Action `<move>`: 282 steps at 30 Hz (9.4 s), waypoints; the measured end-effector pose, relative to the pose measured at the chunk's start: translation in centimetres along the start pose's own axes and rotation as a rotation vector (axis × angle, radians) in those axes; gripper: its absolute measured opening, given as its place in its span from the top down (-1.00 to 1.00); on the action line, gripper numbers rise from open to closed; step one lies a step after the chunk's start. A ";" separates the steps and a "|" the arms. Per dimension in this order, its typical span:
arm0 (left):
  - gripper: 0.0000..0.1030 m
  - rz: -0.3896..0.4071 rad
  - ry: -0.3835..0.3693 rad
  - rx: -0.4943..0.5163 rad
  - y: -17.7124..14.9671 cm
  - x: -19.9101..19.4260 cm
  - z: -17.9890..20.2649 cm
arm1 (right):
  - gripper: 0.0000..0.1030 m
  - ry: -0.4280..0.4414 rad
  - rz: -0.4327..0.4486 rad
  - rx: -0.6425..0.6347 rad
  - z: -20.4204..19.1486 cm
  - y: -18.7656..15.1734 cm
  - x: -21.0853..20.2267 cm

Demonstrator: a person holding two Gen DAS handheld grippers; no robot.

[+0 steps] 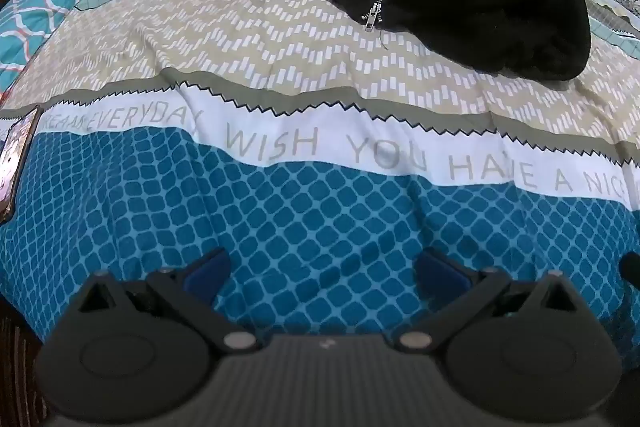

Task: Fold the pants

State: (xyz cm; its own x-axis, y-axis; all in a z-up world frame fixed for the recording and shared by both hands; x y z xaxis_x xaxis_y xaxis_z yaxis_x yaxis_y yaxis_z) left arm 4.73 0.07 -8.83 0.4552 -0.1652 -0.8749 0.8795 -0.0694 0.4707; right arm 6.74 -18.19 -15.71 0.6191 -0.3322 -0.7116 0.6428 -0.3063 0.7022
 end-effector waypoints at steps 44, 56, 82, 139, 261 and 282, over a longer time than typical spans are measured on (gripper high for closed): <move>-1.00 -0.001 -0.027 -0.007 0.4 1.1 -0.2 | 0.12 0.267 -0.027 0.161 -3.9 13.8 9.0; -0.81 0.253 -0.163 -0.125 6.3 -5.4 -5.6 | 0.76 0.589 0.032 -0.101 -10.9 11.7 -2.0; 0.80 0.265 -0.492 -0.061 11.3 -4.7 -1.6 | 0.48 0.735 -0.209 0.117 -11.1 13.8 2.6; -0.08 0.031 -0.517 -0.298 14.3 2.8 -3.5 | -0.15 0.211 0.076 0.626 22.4 13.4 0.2; -0.50 0.250 -0.449 -0.554 8.1 -6.5 -19.4 | -0.79 0.856 0.105 -0.685 -14.4 9.6 -9.1; -0.69 0.067 -0.459 -0.472 3.4 -2.3 -16.2 | 0.67 1.027 -0.239 -0.657 -15.4 0.6 -10.0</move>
State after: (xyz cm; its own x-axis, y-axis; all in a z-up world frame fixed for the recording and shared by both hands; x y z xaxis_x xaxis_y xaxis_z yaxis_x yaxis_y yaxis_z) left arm 8.93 16.18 -7.11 0.4980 -0.5638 -0.6588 0.8650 0.3773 0.3310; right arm 7.91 -1.33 -8.57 0.3317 0.6129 -0.7172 0.7085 0.3401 0.6183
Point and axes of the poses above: each gripper's, at about its wrist camera, not at the fingertips, and x roughly the way its jaws point, z to its right, y to its top, the point moved 10 cm from there along x, roughly the way its jaws point, and after that the axes turned 10 degrees about -y, right-handed, at the moved point
